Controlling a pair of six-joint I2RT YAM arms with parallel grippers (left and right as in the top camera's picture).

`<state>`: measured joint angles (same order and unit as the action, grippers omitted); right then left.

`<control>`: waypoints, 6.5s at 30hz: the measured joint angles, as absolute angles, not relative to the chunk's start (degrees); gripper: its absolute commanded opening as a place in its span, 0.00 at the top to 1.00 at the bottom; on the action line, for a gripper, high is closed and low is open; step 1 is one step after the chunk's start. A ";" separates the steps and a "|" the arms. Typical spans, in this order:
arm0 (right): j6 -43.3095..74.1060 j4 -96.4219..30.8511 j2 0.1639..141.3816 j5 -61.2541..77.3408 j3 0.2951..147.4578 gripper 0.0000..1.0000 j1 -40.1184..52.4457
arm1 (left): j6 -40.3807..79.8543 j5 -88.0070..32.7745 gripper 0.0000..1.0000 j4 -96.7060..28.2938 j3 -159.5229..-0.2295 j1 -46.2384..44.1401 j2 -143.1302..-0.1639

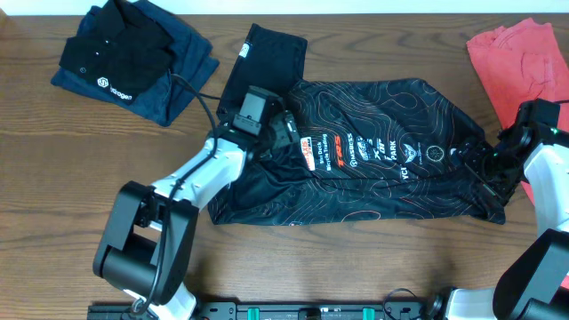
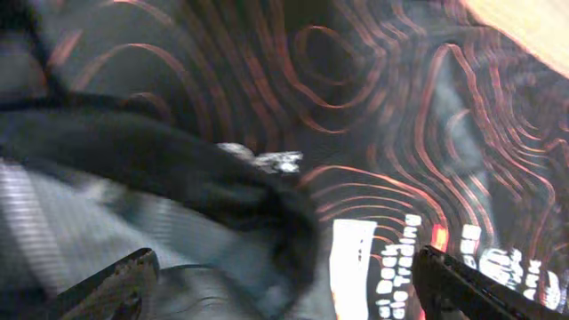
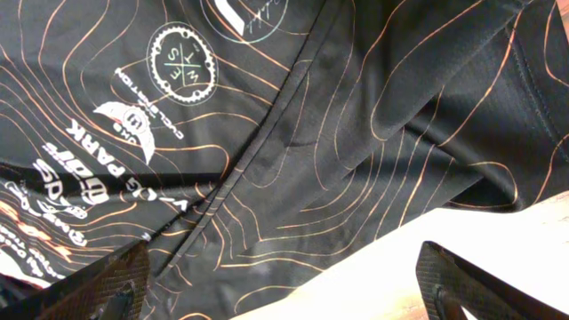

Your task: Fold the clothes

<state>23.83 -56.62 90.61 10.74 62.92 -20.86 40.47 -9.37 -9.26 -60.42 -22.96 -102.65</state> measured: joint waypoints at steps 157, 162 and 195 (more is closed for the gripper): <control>23.77 -44.01 90.76 18.79 54.89 0.80 10.70 | 32.88 -13.34 0.81 -43.99 -59.53 -23.03 -89.12; 25.96 -44.03 91.70 18.63 54.89 0.80 13.85 | 32.97 -13.39 0.89 -42.39 -59.48 -23.64 -95.85; 29.71 -39.88 102.65 20.82 55.13 0.87 17.08 | 32.88 -8.91 0.88 -44.66 -59.46 -20.12 -104.16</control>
